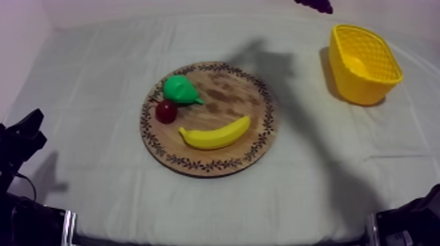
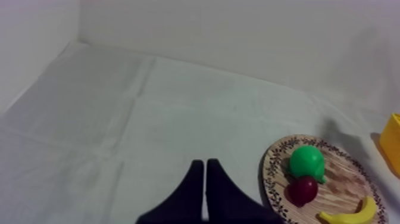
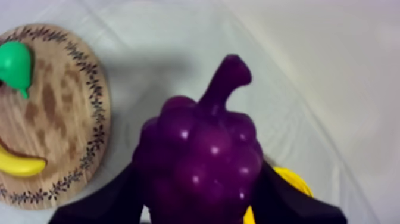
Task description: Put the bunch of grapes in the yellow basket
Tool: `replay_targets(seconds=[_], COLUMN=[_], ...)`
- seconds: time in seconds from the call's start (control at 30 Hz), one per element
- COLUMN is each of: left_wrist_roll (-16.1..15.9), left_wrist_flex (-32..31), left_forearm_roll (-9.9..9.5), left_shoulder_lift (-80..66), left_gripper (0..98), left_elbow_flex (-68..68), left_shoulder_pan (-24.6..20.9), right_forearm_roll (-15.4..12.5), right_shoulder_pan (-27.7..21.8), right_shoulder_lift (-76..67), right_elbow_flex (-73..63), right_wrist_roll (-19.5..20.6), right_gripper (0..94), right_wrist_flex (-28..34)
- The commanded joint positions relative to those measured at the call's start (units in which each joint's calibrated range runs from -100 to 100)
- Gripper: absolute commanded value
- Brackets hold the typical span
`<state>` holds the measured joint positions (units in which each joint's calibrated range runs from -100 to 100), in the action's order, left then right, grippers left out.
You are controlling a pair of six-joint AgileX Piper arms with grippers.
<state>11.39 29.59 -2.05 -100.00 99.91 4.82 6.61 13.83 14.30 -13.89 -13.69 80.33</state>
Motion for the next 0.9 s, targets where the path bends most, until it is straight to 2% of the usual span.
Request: replay_targets(seconds=[0.0, 0.4, 0.87], left_wrist_roll=[0.0, 0.0, 0.0], left_wrist_flex=[0.0, 0.0, 0.0], left_forearm_roll=[-0.02, -0.02, -0.02], left_shoulder_lift=[0.0, 0.0, 0.0], left_gripper=[0.1, 0.1, 0.1], left_elbow_flex=[0.0, 0.0, 0.0], left_shoulder_pan=[0.0, 0.0, 0.0], right_forearm_roll=[0.5, 2.8, 6.6], right_shoulder_pan=[-0.8, -6.0, -12.0], right_shoulder_lift=[-0.3, -2.2, -3.9], right_elbow_flex=[0.4, 3.7, 11.9], right_wrist_roll=[0.7, 5.4, 12.4], right_gripper=[21.0, 21.0, 20.7], right_wrist_flex=[-0.7, -5.8, -13.3])
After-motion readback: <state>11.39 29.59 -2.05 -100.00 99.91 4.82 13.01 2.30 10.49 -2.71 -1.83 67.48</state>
